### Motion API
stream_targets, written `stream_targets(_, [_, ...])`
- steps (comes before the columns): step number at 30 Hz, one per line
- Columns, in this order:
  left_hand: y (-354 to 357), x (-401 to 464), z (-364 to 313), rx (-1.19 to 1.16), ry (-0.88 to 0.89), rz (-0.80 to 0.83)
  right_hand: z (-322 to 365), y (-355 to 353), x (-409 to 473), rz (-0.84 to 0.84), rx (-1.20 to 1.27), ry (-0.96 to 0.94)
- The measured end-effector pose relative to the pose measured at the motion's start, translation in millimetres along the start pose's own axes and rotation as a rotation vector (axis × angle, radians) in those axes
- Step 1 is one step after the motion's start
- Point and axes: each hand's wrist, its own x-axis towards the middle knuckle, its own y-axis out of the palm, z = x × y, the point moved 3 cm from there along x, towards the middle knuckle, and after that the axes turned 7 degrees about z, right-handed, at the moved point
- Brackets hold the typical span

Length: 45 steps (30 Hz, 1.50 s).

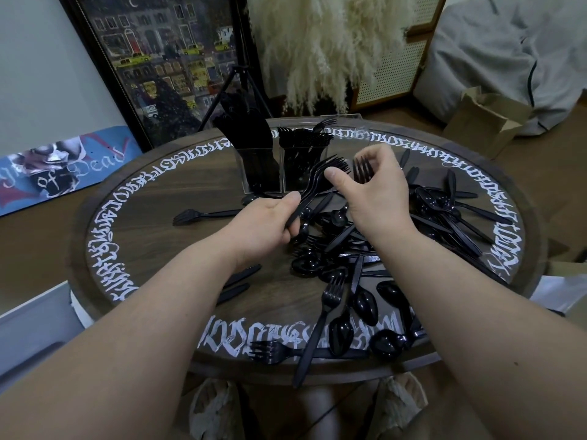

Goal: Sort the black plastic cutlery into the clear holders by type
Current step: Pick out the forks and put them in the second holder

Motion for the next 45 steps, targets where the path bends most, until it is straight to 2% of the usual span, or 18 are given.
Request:
stream_targets(4, [-2, 1, 1, 0.007, 0.035, -0.022, 6, 3, -3, 0.059, -0.019, -0.129])
stream_targets(6, [-1, 1, 2, 0.005, 0.091, -0.040, 7, 3, -2, 0.035, -0.031, -0.158])
stream_targets(12, [0, -1, -5, 0.300, 0.262, -0.115, 8, 2, 0, 0.006, -0.071, -0.138])
stream_targets(15, [-3, 0, -7, 0.300, 0.280, -0.170, 9, 1, 0, 0.023, -0.036, -0.046])
stream_targets(21, [-9, 2, 0, 0.244, 0.219, -0.234, 6, 0, 5, 0.037, 0.284, 0.201])
stream_targets(23, [-10, 3, 3, 0.232, 0.195, -0.254, 8, 1, 4, 0.100, 0.395, 0.242])
stream_targets(26, [-10, 5, 6, 0.178, 0.156, -0.260, 10, 5, 1, 0.198, 0.421, 0.174])
stream_targets(29, [-9, 6, 9, 0.138, 0.120, -0.244, 6, 5, 3, 0.152, 0.323, 0.107])
stream_targets(36, [-3, 6, 8, 0.082, 0.097, -0.167, 7, 10, -1, 0.102, 0.604, 0.229])
stream_targets(40, [1, 5, 7, -0.032, 0.109, -0.100, 6, 8, 0, 0.056, 0.513, 0.174])
stream_targets(45, [1, 3, -3, 0.189, 0.196, -0.091, 3, 5, 2, -0.036, 0.197, 0.070])
